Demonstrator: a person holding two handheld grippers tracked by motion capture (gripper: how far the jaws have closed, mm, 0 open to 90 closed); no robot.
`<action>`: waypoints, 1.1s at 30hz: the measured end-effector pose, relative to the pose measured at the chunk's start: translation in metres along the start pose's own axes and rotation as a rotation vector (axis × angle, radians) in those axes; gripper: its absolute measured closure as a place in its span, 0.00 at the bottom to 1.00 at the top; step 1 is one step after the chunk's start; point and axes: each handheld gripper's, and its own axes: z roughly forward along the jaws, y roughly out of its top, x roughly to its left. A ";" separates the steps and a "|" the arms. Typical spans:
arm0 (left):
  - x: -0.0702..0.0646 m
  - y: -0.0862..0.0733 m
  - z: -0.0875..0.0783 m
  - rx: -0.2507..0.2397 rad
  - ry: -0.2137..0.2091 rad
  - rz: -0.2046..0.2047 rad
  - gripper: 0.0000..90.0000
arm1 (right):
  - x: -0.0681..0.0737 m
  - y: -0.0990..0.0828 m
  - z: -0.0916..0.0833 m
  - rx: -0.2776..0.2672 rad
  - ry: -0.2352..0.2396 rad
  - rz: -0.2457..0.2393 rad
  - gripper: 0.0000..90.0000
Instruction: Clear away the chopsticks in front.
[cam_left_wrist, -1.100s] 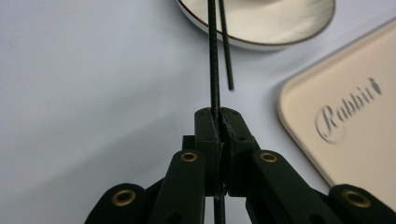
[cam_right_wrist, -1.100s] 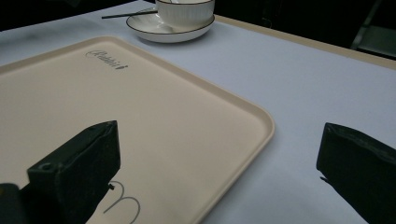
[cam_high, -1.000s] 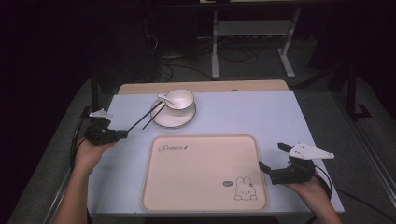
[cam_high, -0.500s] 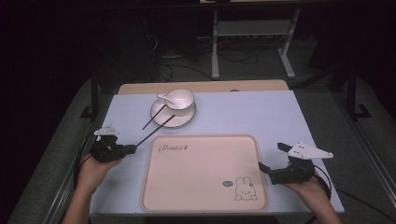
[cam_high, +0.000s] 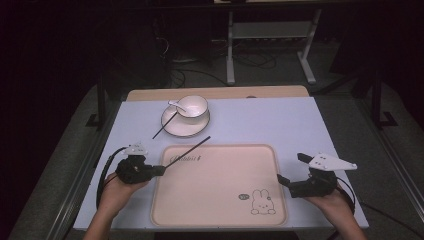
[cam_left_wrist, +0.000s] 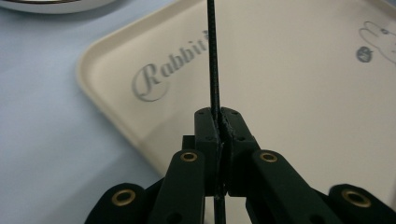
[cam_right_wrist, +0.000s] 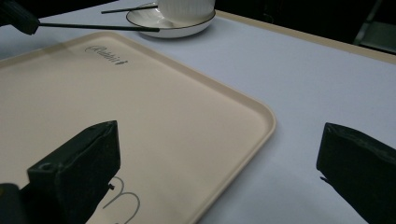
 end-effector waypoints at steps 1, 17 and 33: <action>-0.002 0.001 0.003 0.005 -0.004 0.002 0.96 | 0.000 0.000 0.000 0.000 0.001 0.000 0.00; -0.010 -0.001 0.031 0.085 -0.001 0.020 0.95 | 0.001 0.000 0.002 0.006 0.005 -0.006 0.00; -0.010 -0.006 0.040 0.130 0.007 0.026 0.92 | 0.001 0.000 0.002 0.011 0.004 -0.007 0.00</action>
